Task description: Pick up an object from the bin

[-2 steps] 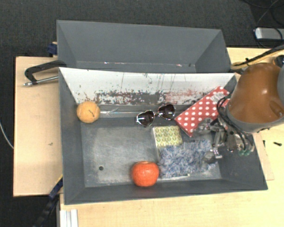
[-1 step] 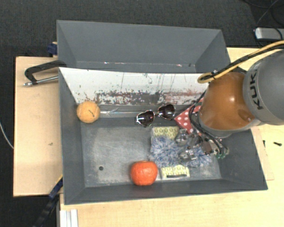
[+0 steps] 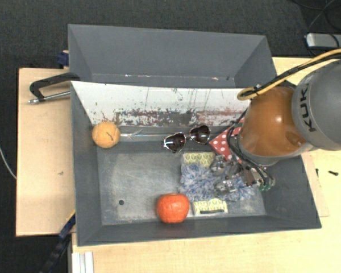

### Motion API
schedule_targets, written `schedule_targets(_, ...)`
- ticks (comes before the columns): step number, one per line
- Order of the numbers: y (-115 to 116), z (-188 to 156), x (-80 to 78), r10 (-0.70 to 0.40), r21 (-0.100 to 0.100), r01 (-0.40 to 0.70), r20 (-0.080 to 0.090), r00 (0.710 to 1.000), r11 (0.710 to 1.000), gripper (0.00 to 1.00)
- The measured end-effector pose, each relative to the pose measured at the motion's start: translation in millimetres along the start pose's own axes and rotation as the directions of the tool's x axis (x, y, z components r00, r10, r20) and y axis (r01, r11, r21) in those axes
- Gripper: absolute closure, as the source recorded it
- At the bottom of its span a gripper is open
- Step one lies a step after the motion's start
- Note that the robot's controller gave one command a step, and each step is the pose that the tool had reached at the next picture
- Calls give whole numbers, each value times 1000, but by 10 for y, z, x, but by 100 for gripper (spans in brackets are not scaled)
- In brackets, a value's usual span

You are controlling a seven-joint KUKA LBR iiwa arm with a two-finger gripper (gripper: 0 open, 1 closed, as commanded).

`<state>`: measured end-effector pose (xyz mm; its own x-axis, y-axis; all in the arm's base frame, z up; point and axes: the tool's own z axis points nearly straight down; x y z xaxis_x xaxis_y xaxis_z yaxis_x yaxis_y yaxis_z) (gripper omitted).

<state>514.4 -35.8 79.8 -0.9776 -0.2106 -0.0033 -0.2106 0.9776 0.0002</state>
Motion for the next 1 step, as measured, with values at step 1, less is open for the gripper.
schedule_targets(1,194,-1240,-84,-3,0,3,1,1000,1000,100)
